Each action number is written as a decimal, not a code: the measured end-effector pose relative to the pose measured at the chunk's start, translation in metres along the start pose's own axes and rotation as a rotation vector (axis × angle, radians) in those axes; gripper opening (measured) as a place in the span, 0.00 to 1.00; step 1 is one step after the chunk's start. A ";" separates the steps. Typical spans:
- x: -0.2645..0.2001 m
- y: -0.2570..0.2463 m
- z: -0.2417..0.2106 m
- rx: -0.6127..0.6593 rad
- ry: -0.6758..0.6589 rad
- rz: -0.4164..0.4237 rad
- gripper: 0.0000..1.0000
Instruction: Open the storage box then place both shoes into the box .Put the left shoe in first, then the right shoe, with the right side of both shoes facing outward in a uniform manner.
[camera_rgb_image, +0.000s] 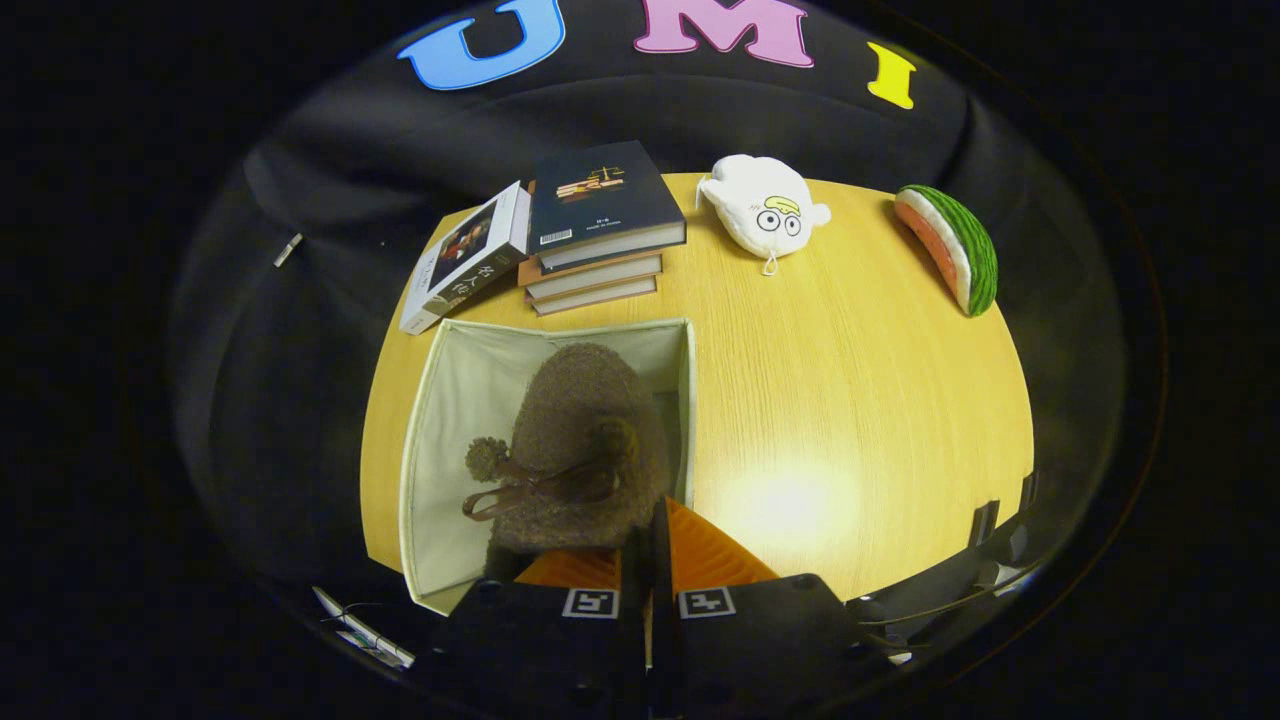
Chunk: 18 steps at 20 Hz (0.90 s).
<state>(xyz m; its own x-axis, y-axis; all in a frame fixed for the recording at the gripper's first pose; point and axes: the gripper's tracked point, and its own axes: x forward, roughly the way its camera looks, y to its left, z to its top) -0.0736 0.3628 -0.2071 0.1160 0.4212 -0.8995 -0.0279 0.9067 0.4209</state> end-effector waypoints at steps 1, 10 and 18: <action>0.002 -0.002 -0.001 -0.004 0.003 -0.014 0.07; 0.005 0.009 -0.001 -0.018 0.019 -0.020 0.19; -0.010 0.016 0.014 -0.057 -0.045 0.039 0.76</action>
<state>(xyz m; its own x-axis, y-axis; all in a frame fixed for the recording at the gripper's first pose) -0.0610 0.3733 -0.1900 0.1585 0.4555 -0.8760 -0.0892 0.8902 0.4467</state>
